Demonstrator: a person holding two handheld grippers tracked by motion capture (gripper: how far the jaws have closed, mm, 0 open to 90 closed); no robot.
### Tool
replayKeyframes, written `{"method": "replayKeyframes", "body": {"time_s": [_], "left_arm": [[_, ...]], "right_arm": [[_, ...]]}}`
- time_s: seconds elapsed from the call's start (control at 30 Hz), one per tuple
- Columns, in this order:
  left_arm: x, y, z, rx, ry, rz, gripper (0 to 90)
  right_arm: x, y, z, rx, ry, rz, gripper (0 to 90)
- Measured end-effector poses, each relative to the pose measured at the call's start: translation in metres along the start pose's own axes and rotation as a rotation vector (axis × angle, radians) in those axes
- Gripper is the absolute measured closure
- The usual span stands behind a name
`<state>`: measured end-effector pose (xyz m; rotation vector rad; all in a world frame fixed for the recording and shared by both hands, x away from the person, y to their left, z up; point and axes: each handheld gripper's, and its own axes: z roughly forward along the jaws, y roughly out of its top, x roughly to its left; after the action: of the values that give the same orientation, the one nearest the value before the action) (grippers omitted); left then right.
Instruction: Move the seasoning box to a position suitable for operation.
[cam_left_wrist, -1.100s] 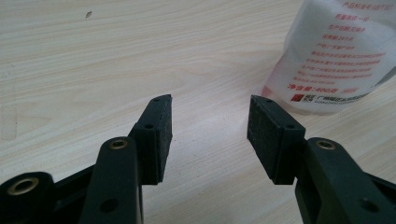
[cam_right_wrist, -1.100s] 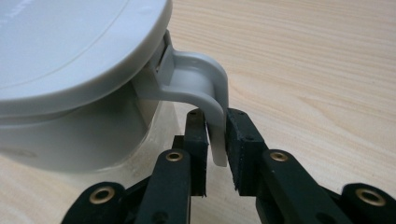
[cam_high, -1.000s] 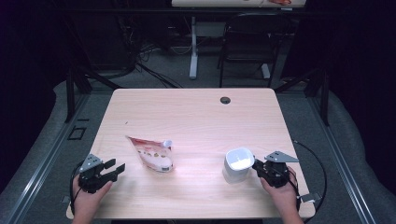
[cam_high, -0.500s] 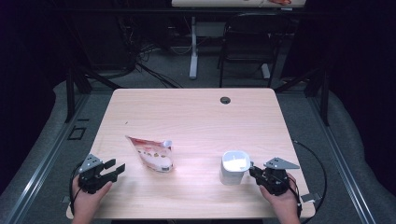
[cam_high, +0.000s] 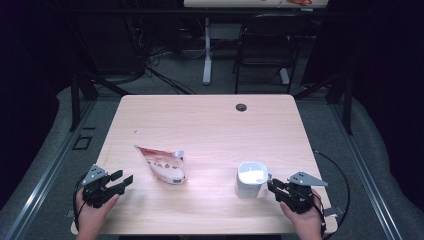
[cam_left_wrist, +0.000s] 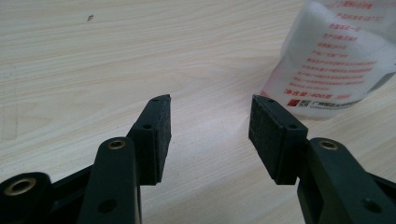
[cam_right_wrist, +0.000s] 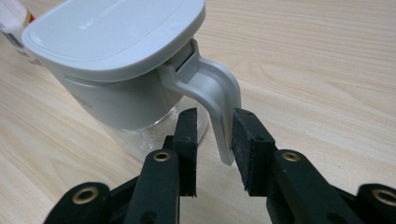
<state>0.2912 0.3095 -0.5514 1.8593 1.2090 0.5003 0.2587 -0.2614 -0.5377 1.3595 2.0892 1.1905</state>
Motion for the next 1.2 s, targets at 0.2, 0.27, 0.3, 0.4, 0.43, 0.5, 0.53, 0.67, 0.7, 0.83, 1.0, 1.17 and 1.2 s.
{"method": "replayKeyframes", "body": {"time_s": [0.2,0.27,0.3,0.4,0.43,0.5,0.53,0.67,0.7,0.83,1.0,1.17,1.2], "left_arm": [[0.000,0.001,-0.001,-0.005,0.000,0.013,44.2],[0.000,0.001,-0.002,-0.017,-0.006,0.019,43.1],[0.000,0.002,-0.003,-0.020,-0.012,0.031,43.2],[0.000,0.001,-0.001,-0.062,-0.035,0.035,43.2],[0.000,0.001,-0.001,-0.069,-0.035,0.039,42.9],[-0.001,0.002,-0.002,-0.080,-0.002,0.059,42.9],[-0.001,0.003,-0.003,-0.088,0.014,0.072,42.8],[-0.001,0.006,-0.007,-0.111,-0.062,0.052,49.5],[-0.002,0.007,-0.008,-0.113,-0.057,0.063,49.7],[-0.009,0.008,-0.009,-0.133,0.005,0.140,45.2],[-0.012,0.008,-0.006,-0.090,0.030,0.167,40.9],[-0.011,0.009,-0.005,-0.005,0.009,0.082,36.3],[-0.010,0.008,-0.004,0.005,0.013,0.063,36.3]], "right_arm": [[-0.003,0.000,-0.002,-0.020,-0.003,0.018,70.8],[-0.003,0.000,-0.002,-0.020,-0.003,0.017,70.6],[-0.003,0.000,-0.002,-0.021,-0.003,0.016,70.5],[-0.003,0.000,-0.003,-0.022,-0.001,0.014,70.1],[-0.003,0.000,-0.002,-0.022,0.000,0.015,70.1],[-0.003,0.000,-0.003,-0.022,0.000,0.014,69.9],[-0.003,0.000,-0.003,-0.022,0.002,0.015,69.9],[-0.003,0.001,-0.003,-0.025,0.005,0.013,69.9],[-0.003,0.001,-0.003,-0.025,0.004,0.013,69.9],[-0.002,0.001,-0.003,-0.026,0.007,0.011,69.8],[-0.002,0.001,-0.003,-0.022,0.008,0.003,69.7],[-0.003,0.001,-0.004,-0.024,0.009,-0.001,69.0],[-0.003,0.001,-0.004,-0.024,0.009,-0.001,69.0]]}}
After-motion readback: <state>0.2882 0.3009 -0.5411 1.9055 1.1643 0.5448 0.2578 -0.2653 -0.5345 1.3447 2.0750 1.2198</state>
